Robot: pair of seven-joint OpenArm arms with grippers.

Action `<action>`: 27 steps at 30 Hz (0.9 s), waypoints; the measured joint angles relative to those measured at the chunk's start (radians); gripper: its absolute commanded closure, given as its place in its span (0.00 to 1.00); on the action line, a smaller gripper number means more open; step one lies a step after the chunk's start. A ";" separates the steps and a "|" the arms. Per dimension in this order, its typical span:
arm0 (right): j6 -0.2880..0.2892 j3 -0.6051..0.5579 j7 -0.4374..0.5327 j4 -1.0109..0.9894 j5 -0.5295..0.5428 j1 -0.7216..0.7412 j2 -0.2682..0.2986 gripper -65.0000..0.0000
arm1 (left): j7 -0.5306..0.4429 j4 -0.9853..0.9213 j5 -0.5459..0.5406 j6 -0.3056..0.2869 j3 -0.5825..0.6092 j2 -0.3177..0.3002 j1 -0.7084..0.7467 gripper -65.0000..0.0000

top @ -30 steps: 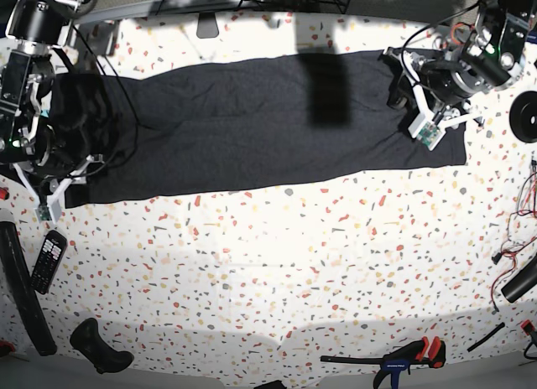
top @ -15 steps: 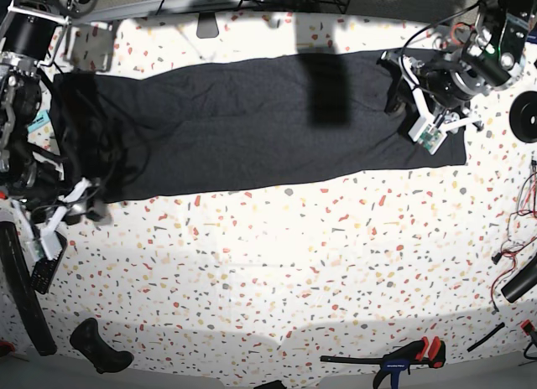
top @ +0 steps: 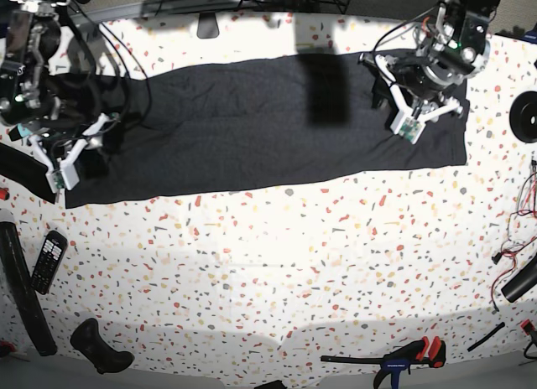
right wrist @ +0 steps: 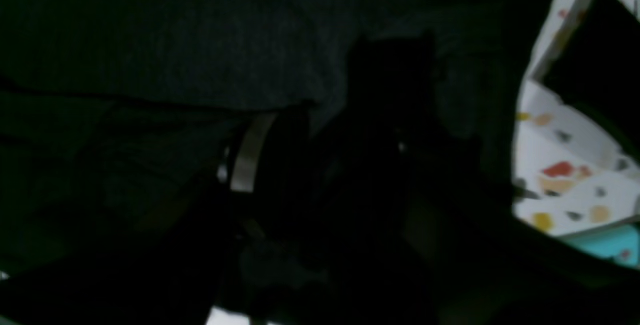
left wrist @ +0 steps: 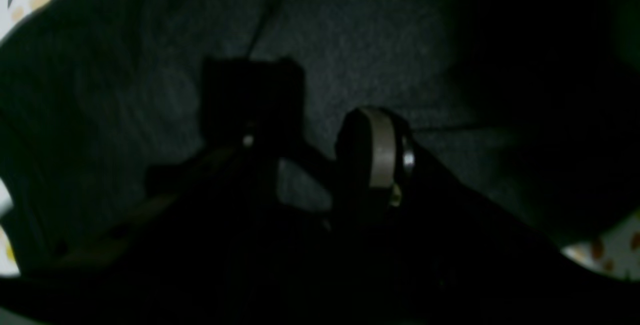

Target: Fold the T-shirt properly

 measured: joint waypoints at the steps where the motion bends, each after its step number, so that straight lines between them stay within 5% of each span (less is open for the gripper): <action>1: 0.000 0.000 0.021 -0.017 -0.004 0.007 -0.018 0.55 | -0.014 -0.015 0.011 0.000 0.000 0.000 -0.005 0.63; 6: -0.001 -0.001 0.024 -0.143 -0.005 0.076 -0.101 0.55 | -0.085 -0.063 0.031 -0.012 0.001 -0.032 -0.014 0.63; 14: 0.000 0.000 0.035 -0.266 0.003 0.172 -0.156 0.55 | -0.183 -0.265 0.003 -0.026 -0.002 -0.095 -0.168 0.63; 27: 0.005 0.005 0.108 -0.546 -0.134 0.406 -0.197 0.55 | -0.092 -0.451 -0.126 -0.077 -0.006 -0.095 -0.363 0.63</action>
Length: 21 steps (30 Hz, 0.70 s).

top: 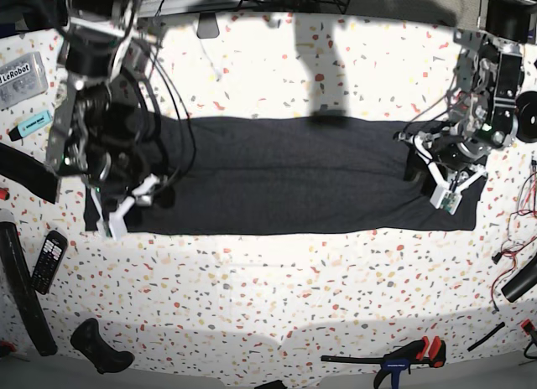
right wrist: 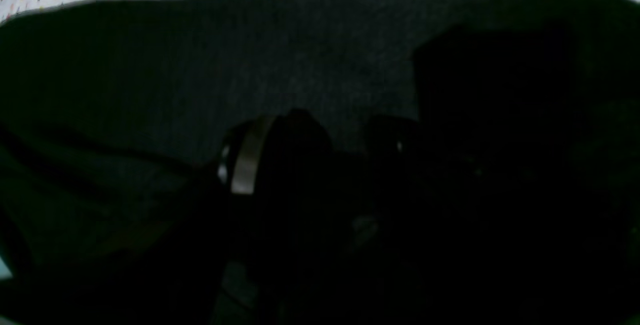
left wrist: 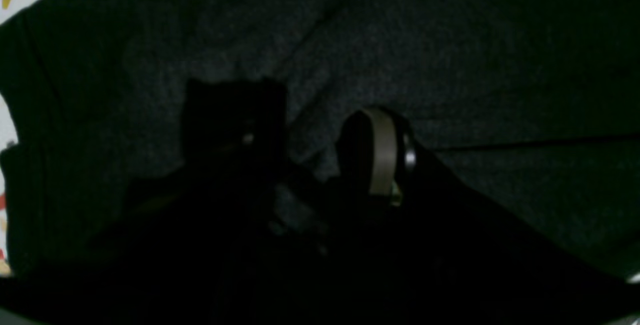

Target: Fold the T-shirt properly

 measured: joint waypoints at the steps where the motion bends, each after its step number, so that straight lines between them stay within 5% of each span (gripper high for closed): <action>1: 0.000 0.000 -0.003 -0.018 -0.006 0.019 0.000 0.55 | 0.002 0.000 -0.003 0.000 0.000 0.000 -0.001 0.63; 6: 0.000 0.000 -0.027 -0.025 -0.009 0.040 0.000 0.55 | 0.017 0.000 -0.005 0.000 0.000 0.000 -0.008 0.63; 13: 0.000 -0.002 -0.087 -0.025 -0.003 0.059 0.018 0.55 | 0.175 0.078 0.011 0.019 0.004 0.001 -0.046 0.63; 21: -0.005 -0.002 -0.232 0.009 0.166 0.055 0.097 0.55 | 0.237 0.225 0.039 0.040 0.008 -0.046 -0.066 0.63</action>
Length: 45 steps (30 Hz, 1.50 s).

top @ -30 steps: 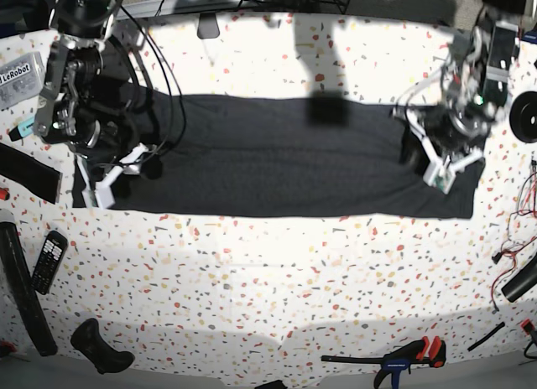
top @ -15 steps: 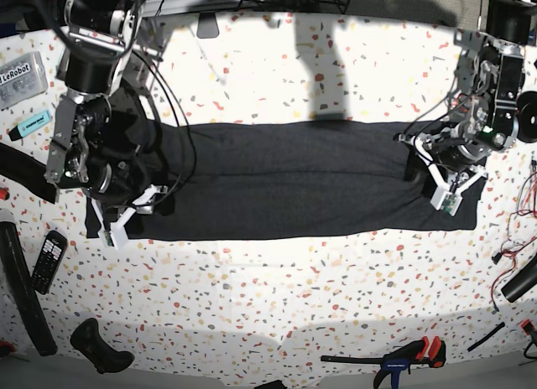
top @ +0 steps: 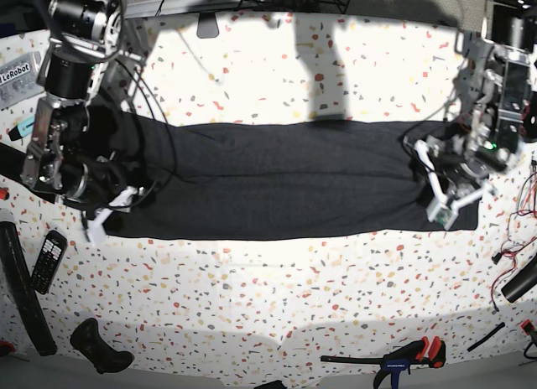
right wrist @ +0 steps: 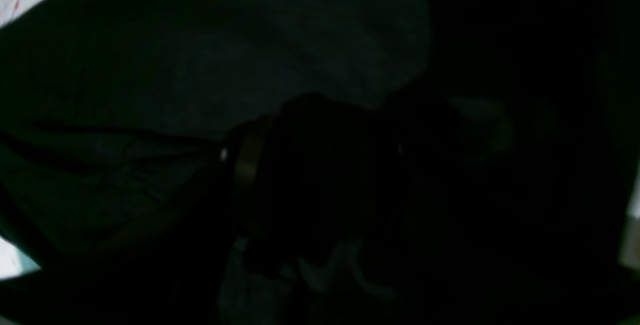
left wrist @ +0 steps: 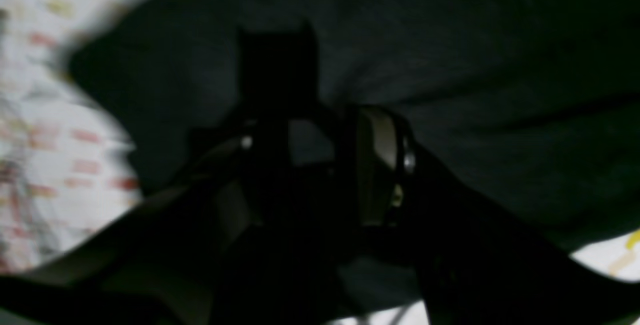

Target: Fold the T-shirt properly

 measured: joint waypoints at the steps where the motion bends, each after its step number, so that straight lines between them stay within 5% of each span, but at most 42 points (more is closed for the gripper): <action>1: 0.000 0.000 -0.015 0.008 0.008 -0.002 0.009 0.55 | -0.001 0.011 0.001 0.024 0.000 -0.014 -0.008 0.63; 7: 0.001 0.001 -0.216 0.028 0.088 0.039 0.033 0.49 | 0.076 0.025 -0.105 0.060 0.000 -0.102 -0.047 0.55; 18: 0.003 0.001 -0.208 0.031 0.116 0.076 0.030 0.49 | 0.071 -0.119 -0.367 0.044 0.000 -0.237 -0.169 0.54; 24: 0.003 0.000 -0.209 0.102 0.212 -0.006 0.027 0.49 | 0.076 -0.295 -0.599 -0.102 0.003 -0.230 -0.236 0.54; 31: 0.005 -0.001 -0.220 0.451 0.244 -0.230 0.030 0.49 | 0.018 -0.473 -0.612 -0.130 0.000 -0.235 -0.290 0.54; 36: 0.004 -0.003 -0.228 0.653 0.246 -0.409 0.031 0.49 | 0.104 -0.591 -0.792 -0.217 0.001 -0.238 -0.290 0.54; 41: 0.005 -0.003 -0.224 0.796 0.253 -0.536 0.033 0.49 | 0.054 -0.612 -0.780 -0.224 0.000 -0.264 -0.295 0.54; 45: 0.002 -0.004 -0.224 0.882 0.258 -0.640 0.030 0.49 | -0.002 -0.613 -0.624 -0.211 0.000 -0.263 -0.294 0.54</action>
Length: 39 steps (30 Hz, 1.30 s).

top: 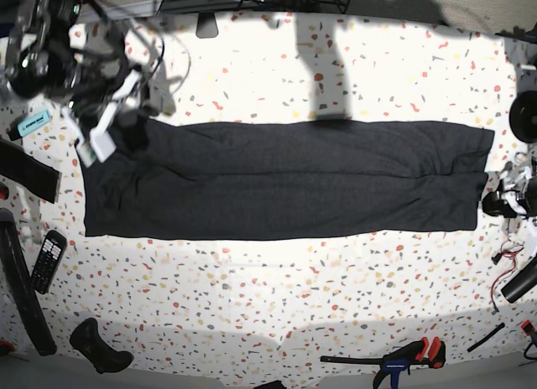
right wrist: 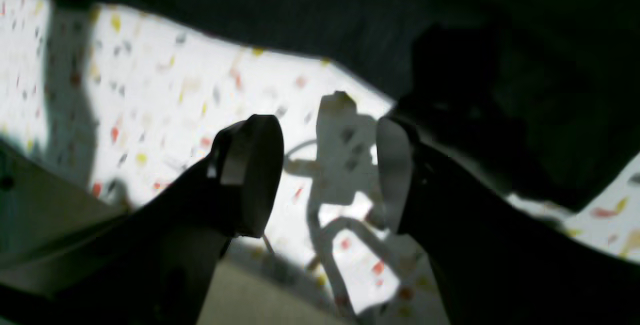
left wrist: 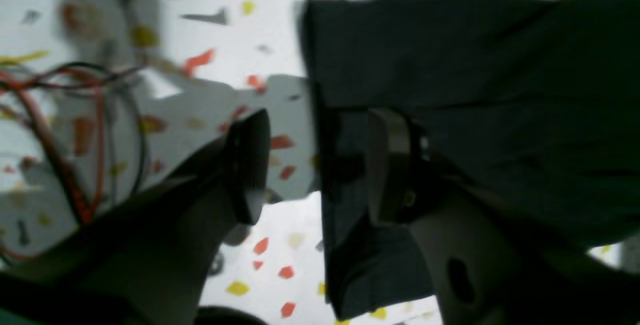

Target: Fold the T-shirt properly

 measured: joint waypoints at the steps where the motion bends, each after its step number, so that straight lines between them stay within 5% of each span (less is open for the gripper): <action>1: 0.000 0.000 0.001 0.018 -0.001 -0.026 0.001 0.49 | 0.006 0.000 -0.001 0.002 0.000 0.000 0.002 0.54; 10: 0.002 0.001 0.002 0.106 0.086 -0.196 0.001 0.49 | 0.016 -0.034 -0.046 -0.006 0.000 0.011 0.004 0.54; 14: 0.002 0.001 0.001 0.130 0.103 -0.237 0.001 0.49 | 0.062 -0.145 -0.146 -0.100 0.000 0.011 0.005 0.54; 22: 0.002 0.001 0.016 0.159 0.103 -0.242 0.000 0.49 | 0.043 -0.279 -0.223 -0.159 -0.003 0.017 0.001 0.54; 30: 0.002 0.001 0.016 0.159 0.104 -0.243 0.001 0.49 | 0.099 -0.291 -0.326 -0.170 -0.007 0.119 0.002 0.54; 39: 0.002 0.001 0.016 0.159 0.104 -0.243 0.001 0.49 | 0.125 -0.290 -0.332 -0.171 -0.008 0.115 0.010 0.54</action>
